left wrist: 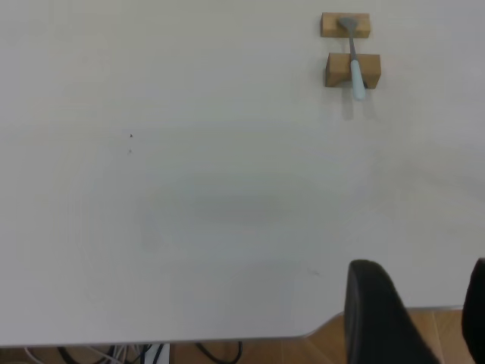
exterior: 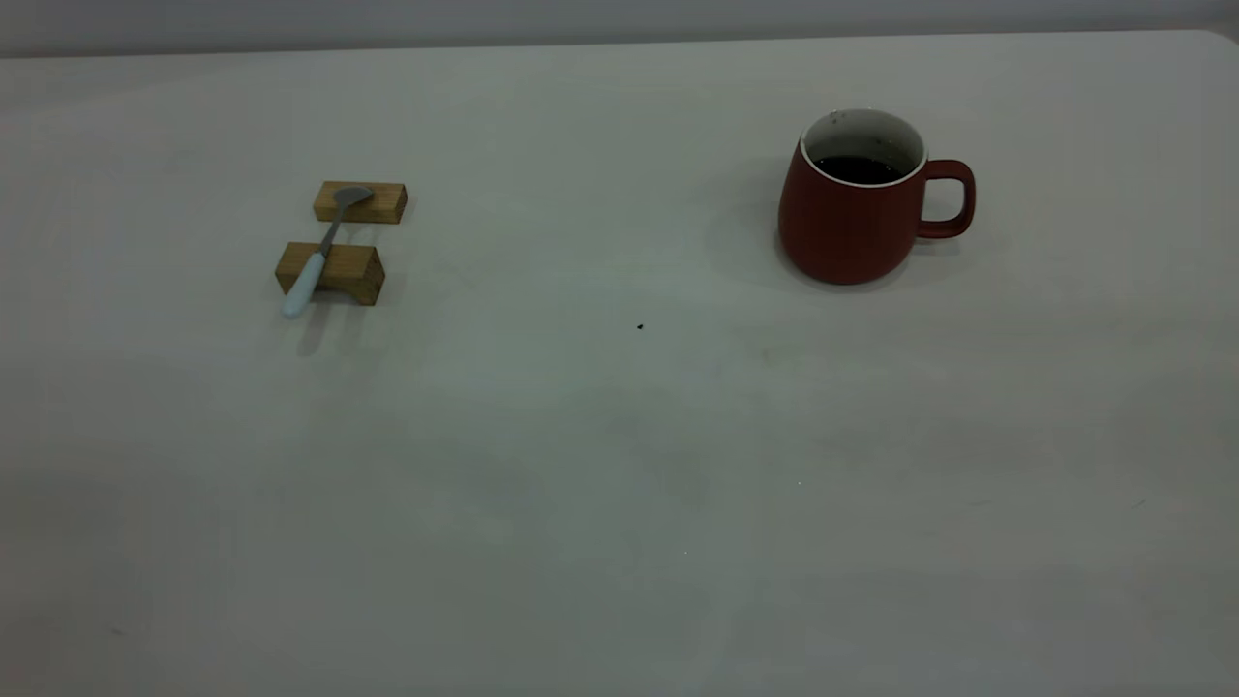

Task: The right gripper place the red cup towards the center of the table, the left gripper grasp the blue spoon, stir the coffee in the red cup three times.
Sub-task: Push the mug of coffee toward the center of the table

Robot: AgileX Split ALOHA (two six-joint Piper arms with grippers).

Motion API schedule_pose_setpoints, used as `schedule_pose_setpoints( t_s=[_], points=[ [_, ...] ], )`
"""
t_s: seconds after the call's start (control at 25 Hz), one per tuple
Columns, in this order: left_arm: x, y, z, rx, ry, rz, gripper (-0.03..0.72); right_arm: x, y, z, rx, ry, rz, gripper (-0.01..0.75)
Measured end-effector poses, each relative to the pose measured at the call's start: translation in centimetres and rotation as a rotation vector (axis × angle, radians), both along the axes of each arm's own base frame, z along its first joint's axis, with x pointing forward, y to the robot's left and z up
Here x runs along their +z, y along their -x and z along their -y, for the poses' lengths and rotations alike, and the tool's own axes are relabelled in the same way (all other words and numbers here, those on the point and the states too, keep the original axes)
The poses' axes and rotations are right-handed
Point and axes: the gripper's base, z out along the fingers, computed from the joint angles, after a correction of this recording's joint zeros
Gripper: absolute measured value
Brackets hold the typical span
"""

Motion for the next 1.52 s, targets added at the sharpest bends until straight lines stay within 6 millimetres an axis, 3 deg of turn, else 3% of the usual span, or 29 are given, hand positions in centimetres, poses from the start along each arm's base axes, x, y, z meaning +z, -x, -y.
schedule_pose_setpoints(
  t_s=[0.2, 0.36, 0.6, 0.8, 1.08, 1.24, 1.52],
  points=[
    [0.0, 0.0, 0.0, 0.0, 0.001, 0.0, 0.353, 0.7, -4.0, 0.0, 0.016, 0.002, -0.052, 0.375],
    [0.0, 0.0, 0.0, 0.0, 0.001, 0.0, 0.353, 0.0, -9.0, 0.1, 0.08, 0.069, -0.127, 0.414],
    [0.0, 0.0, 0.0, 0.0, 0.001, 0.0, 0.353, -2.3, -16.8, -0.3, 0.244, 0.142, -0.181, 0.569],
    [0.0, 0.0, 0.0, 0.0, 0.001, 0.0, 0.353, -3.8, -23.7, -0.5, 0.389, 0.217, -0.212, 0.594],
    [0.0, 0.0, 0.0, 0.0, 0.001, 0.0, 0.353, -7.6, -32.3, -0.4, 0.536, 0.308, -0.259, 0.591],
    [0.0, 0.0, 0.0, 0.0, 0.001, 0.0, 0.353, -10.2, -35.7, -0.3, 0.659, 0.404, -0.25, 0.591],
    [0.0, 0.0, 0.0, 0.0, 0.001, 0.0, 0.353, -16.6, -39.7, -0.1, 1.087, 0.617, -0.17, 0.589]
  ],
)
